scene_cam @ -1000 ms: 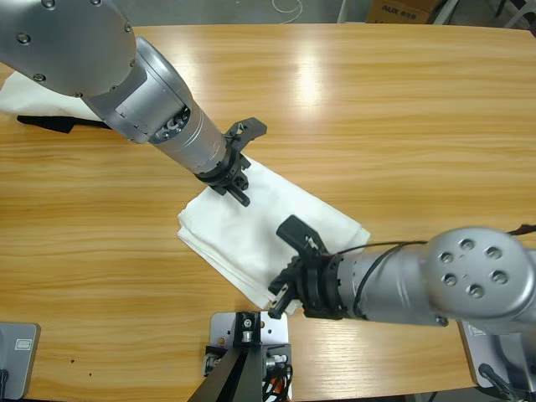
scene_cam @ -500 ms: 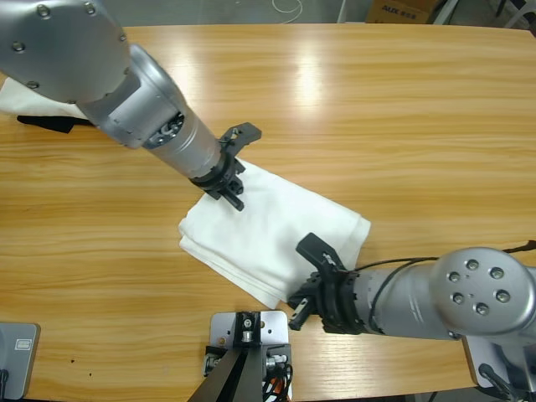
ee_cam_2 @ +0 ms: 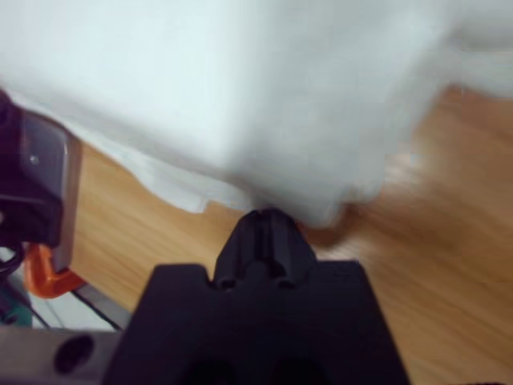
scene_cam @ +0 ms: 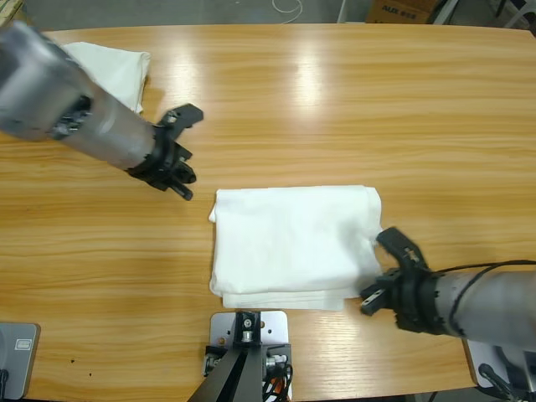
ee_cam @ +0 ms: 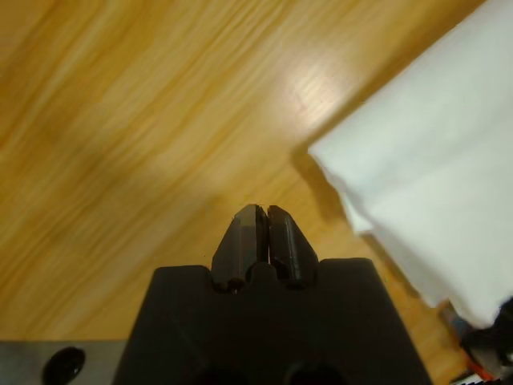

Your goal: Fold clothes

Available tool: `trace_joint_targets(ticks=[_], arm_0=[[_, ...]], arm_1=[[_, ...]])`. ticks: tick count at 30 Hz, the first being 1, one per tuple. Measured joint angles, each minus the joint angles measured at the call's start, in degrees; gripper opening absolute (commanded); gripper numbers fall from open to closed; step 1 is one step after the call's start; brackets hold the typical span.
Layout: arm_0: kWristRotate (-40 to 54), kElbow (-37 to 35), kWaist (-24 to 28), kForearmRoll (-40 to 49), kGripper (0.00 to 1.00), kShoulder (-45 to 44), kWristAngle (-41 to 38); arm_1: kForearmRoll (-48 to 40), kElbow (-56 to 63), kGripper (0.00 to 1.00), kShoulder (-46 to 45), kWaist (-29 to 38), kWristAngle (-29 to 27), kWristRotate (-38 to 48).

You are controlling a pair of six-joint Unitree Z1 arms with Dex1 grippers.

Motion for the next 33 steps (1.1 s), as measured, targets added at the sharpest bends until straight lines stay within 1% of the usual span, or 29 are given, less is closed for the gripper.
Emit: trace_joint_targets(ticks=[2, 3, 4, 5, 6, 7, 8, 9, 10, 13, 17, 19, 22, 26, 29, 33], arm_0=[[-0.3, 1.4, 0.1, 0.4, 0.278, -3.7, 0.4], [-0.6, 2.0, 0.3, 0.7, 0.374, -5.8, 0.5], [-1.0, 2.6, 0.5, 1.1, 0.425, -7.8, 0.5], [-1.4, 3.2, 0.7, 1.8, 0.442, -9.9, 0.6], [-1.7, 3.8, 1.0, 2.2, 0.525, -11.9, 0.7], [-1.9, 4.4, 1.3, 2.7, 0.584, -13.7, 0.8], [-2.0, 5.2, 1.5, 3.0, 0.737, -15.3, 0.9], [-2.1, 6.3, 1.6, 3.2, 0.915, -16.8, 1.0], [-2.1, 7.4, 1.7, 3.3, 0.957, -18.0, 1.1], [-2.1, 10.5, 1.7, 3.6, 0.964, -20.7, 1.1], [-2.1, 13.8, 1.7, 4.1, 0.964, -24.1, 1.1], [-2.1, 15.1, 1.7, 4.5, 0.964, -25.7, 1.1], [-2.1, 16.0, 1.7, 5.0, 0.964, -27.1, 1.1], [-2.1, 16.5, 1.7, 5.9, 0.964, -28.0, 1.1], [-2.1, 16.5, 1.7, 6.0, 0.964, -28.1, 1.1], [-2.1, 16.5, 1.7, 6.0, 0.964, -28.1, 1.1]], arm_1=[[5.9, -3.9, 1.000, -4.7, 0.0, -2.5, -1.0], [9.7, -6.8, 1.000, -7.2, 0.0, -4.0, -2.0], [14.1, -10.0, 1.000, -9.6, 0.0, -5.6, -3.0], [18.8, -13.7, 1.000, -11.5, 0.0, -7.2, -3.6], [23.5, -17.5, 1.000, -12.6, 0.0, -8.3, -4.0], [27.4, -21.1, 1.000, -13.1, 0.0, -8.7, -4.2], [30.1, -24.4, 1.000, -13.1, 0.0, -8.6, -4.3], [31.6, -27.2, 1.000, -12.5, 0.0, -7.8, -4.3], [32.9, -30.0, 1.000, -11.0, 0.0, -6.6, -4.2], [37.4, -38.8, 1.000, -2.2, -1.8, -3.4, -1.0], [47.4, -51.2, 1.000, 10.8, -4.4, -2.8, 6.6], [49.5, -54.4, 1.000, 16.0, -5.0, -2.8, 10.0], [49.9, -56.5, 1.000, 23.0, -5.1, -2.8, 14.2], [47.9, -56.4, 1.000, 29.1, -5.1, -2.8, 17.2], [42.3, -52.6, 1.000, 30.2, -5.1, -2.2, 18.3], [32.6, -46.0, 1.000, 30.6, -5.5, 1.3, 18.4]])
